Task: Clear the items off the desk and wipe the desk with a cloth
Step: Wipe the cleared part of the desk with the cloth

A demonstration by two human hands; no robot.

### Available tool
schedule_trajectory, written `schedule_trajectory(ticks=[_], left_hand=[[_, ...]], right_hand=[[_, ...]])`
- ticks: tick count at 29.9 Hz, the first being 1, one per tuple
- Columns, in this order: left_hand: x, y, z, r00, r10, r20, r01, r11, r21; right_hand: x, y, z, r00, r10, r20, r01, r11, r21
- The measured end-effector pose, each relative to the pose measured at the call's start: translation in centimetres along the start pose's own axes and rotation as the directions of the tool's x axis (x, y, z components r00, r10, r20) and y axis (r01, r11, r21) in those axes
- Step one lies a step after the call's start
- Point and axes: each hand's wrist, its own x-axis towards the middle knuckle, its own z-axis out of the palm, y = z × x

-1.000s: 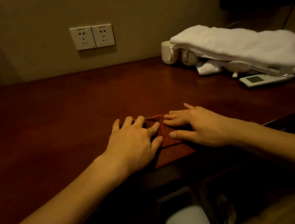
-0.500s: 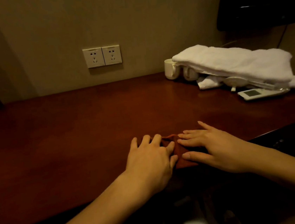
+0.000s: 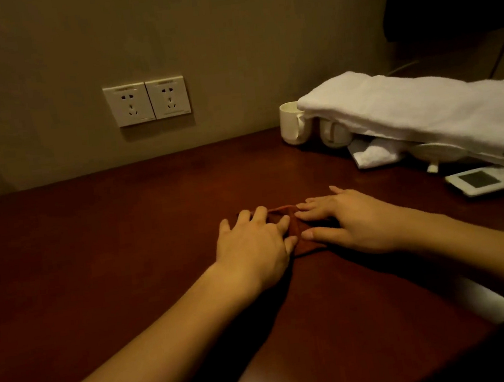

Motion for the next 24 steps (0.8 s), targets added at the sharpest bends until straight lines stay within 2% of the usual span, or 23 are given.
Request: schedule_trajectory(ticks=[14, 24], left_hand=[[16.5, -7.9, -0.3, 0.995, -0.085, 0.055, 0.088, 0.995, -0.038], [28.6, -14.1, -0.4, 0.991, -0.119, 0.063, 0.121, 0.992, -0.025]], right_hand=[[15.7, 6.0, -0.9, 0.995, 0.030, -0.095, -0.034, 0.999, -0.038], [27.3, 8.4, -1.4, 0.992, 0.088, -0.093, -0.102, 0.982, -0.161]])
